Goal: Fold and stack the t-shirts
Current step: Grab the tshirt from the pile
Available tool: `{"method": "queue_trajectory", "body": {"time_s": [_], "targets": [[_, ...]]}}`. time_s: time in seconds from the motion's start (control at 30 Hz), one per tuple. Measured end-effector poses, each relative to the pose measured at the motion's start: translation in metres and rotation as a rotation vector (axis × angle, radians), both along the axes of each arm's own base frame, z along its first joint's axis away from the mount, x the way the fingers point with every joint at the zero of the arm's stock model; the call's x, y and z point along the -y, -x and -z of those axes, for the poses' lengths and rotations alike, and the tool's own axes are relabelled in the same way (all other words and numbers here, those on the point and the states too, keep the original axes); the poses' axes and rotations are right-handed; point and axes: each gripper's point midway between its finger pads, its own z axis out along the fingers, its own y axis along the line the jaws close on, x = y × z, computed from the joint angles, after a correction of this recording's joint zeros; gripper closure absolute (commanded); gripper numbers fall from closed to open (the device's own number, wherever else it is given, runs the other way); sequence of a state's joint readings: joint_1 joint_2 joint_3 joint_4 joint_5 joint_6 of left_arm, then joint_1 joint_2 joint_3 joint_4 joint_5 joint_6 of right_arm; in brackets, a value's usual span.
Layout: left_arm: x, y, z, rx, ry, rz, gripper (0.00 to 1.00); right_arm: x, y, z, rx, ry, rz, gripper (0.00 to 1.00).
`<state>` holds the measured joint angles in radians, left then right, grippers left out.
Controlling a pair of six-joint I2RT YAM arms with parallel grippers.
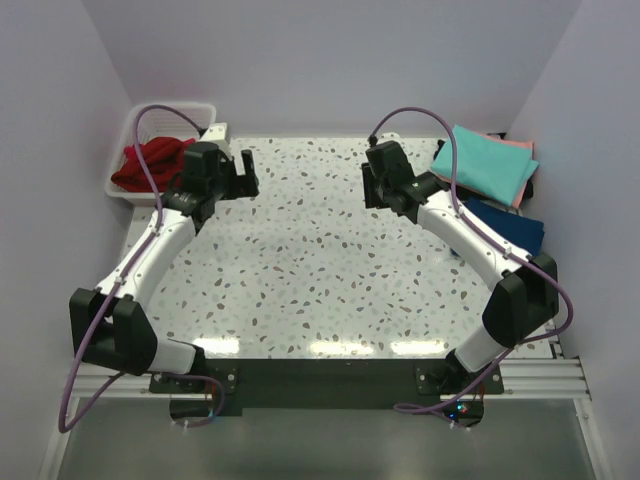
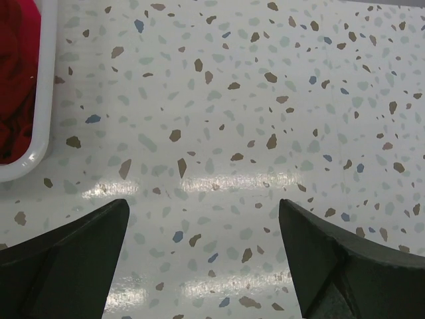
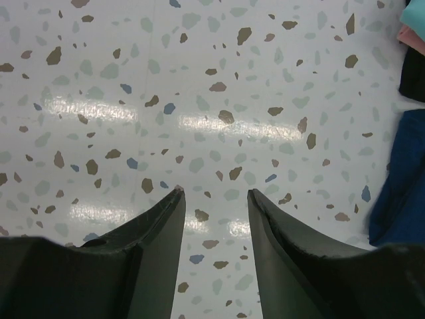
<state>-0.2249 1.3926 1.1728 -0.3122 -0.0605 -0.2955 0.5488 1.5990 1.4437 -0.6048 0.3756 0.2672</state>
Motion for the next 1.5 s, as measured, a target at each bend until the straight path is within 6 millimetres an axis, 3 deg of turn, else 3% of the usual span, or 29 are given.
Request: {"method": "queue_trajectory", "body": {"time_s": [0.3, 0.47, 0.5, 0.6, 0.73, 0.83, 0.97, 1.13, 1.3, 1.5], "targets": [[-0.011, 0.001, -0.011, 0.036, -0.023, -0.053, 0.02, 0.000, 0.000, 0.000, 0.000, 0.000, -0.001, 0.53], [-0.035, -0.004, -0.010, 0.022, -0.081, -0.183, 0.29, 0.000, 0.000, 0.000, 0.000, -0.001, -0.001, 0.53], [-0.043, -0.009, -0.012, 0.021, -0.085, -0.218, 0.38, 0.000, 0.000, 0.000, -0.001, -0.001, -0.001, 0.53], [-0.073, -0.022, -0.017, 0.012, -0.052, -0.335, 0.49, 0.000, 0.000, 0.000, 0.000, -0.002, -0.001, 0.53], [-0.144, -0.040, -0.022, 0.014, 0.013, -0.545, 0.51, 0.000, 0.001, 0.001, -0.002, -0.001, -0.001, 0.52], [-0.176, -0.049, -0.018, 0.006, 0.043, -0.634, 0.50, 0.001, 0.002, 0.003, -0.007, 0.003, 0.000, 0.52], [-0.191, -0.071, -0.003, -0.027, 0.094, -0.665, 0.48, 0.001, 0.002, 0.004, -0.010, 0.005, 0.001, 0.52], [-0.213, -0.088, 0.035, -0.103, 0.138, -0.719, 0.43, 0.001, 0.002, 0.004, -0.010, 0.002, 0.004, 0.52], [-0.230, -0.089, 0.071, -0.186, 0.144, -0.783, 0.38, 0.001, 0.002, 0.005, -0.011, -0.002, 0.008, 0.52], [-0.232, -0.091, 0.083, -0.211, 0.143, -0.808, 0.39, -0.001, 0.000, 0.017, -0.038, 0.011, 0.011, 0.52]]}}
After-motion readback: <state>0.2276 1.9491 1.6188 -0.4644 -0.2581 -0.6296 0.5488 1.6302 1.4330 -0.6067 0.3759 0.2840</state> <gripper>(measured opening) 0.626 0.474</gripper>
